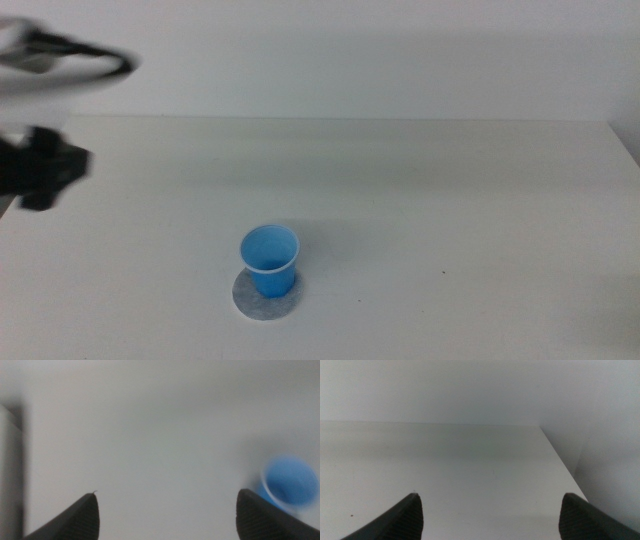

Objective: Place an empty cup on a cup mat.

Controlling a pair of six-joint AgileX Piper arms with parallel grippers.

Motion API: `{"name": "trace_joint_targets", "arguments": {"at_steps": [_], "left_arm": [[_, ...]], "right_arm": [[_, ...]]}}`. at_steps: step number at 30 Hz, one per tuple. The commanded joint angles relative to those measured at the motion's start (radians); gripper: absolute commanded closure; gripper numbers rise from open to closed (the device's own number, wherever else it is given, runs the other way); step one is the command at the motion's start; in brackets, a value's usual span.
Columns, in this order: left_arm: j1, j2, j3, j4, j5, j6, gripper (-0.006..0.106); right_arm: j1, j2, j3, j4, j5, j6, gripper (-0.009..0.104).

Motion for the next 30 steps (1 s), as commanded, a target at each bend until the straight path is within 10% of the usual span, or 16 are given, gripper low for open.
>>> {"name": "trace_joint_targets", "arguments": {"at_steps": [1, 30], "left_arm": [[0.04, -0.132, 0.11, -0.001, -0.162, 0.018, 0.007], [0.122, -0.927, 0.886, 0.016, -0.489, -0.219, 0.007]], "right_arm": [[0.0, -0.005, 0.003, -0.007, -0.007, -0.004, 0.002], [0.0, -0.005, 0.003, -0.007, -0.007, -0.004, 0.002]]}}
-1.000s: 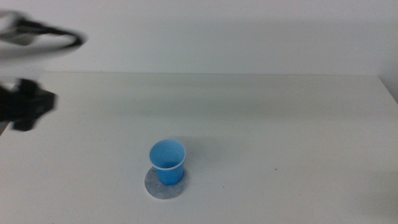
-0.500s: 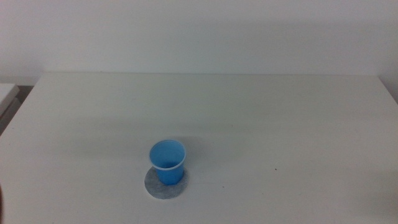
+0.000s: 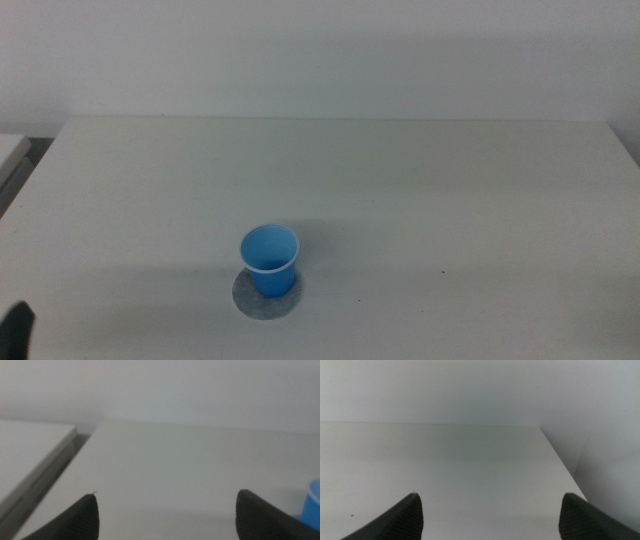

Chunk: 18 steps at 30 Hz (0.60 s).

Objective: Place an empty cup on a cup mat.

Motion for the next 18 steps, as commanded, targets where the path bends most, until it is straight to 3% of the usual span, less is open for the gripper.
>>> {"name": "trace_joint_targets", "arguments": {"at_steps": [1, 12, 18], "left_arm": [[-0.012, -0.006, 0.04, 0.003, -0.032, -0.019, 0.007], [-0.098, -0.006, 0.056, 0.108, -0.06, -0.019, 0.007], [-0.098, -0.006, 0.056, 0.111, -0.06, -0.018, 0.007]], "right_arm": [[0.0, -0.005, 0.003, -0.007, -0.007, -0.004, 0.002], [0.0, -0.005, 0.003, -0.007, -0.007, -0.004, 0.002], [0.0, -0.005, 0.003, -0.007, -0.007, -0.004, 0.002]]}}
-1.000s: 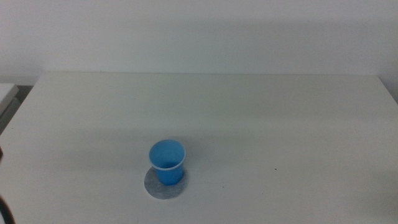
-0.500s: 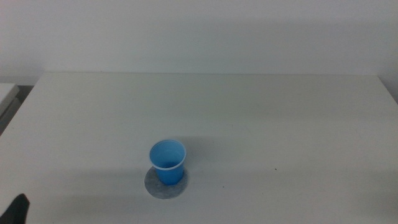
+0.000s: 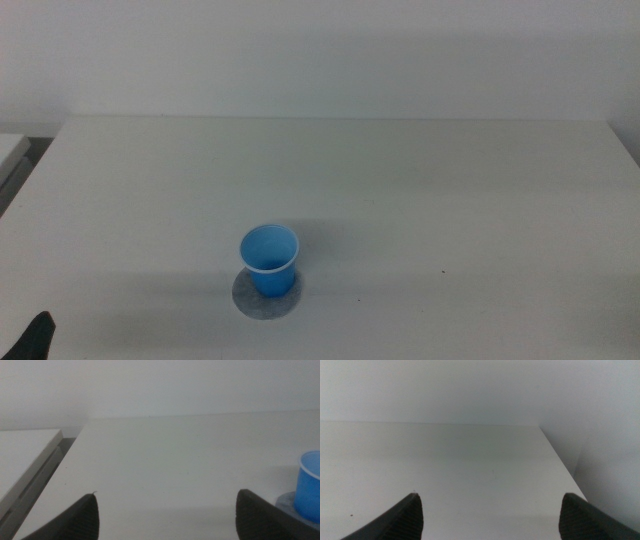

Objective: Place an empty cup on a cup mat.

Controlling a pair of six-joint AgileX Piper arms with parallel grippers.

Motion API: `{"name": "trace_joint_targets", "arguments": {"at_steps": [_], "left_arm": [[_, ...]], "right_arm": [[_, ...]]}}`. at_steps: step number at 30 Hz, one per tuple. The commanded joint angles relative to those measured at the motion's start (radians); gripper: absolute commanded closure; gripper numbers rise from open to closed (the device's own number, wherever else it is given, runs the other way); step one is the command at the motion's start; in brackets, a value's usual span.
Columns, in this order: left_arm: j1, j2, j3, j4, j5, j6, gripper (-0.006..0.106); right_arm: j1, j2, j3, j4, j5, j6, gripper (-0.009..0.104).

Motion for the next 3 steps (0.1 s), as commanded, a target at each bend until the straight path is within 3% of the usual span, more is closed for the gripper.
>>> {"name": "trace_joint_targets", "arguments": {"at_steps": [1, 3], "left_arm": [[-0.003, -0.004, 0.0, 0.001, -0.011, -0.007, 0.007], [-0.003, -0.004, 0.0, 0.008, -0.013, 0.0, 0.007]], "right_arm": [[0.0, -0.005, 0.003, -0.007, -0.007, -0.004, 0.002], [0.0, -0.005, 0.003, -0.007, -0.007, -0.004, 0.002]]}}
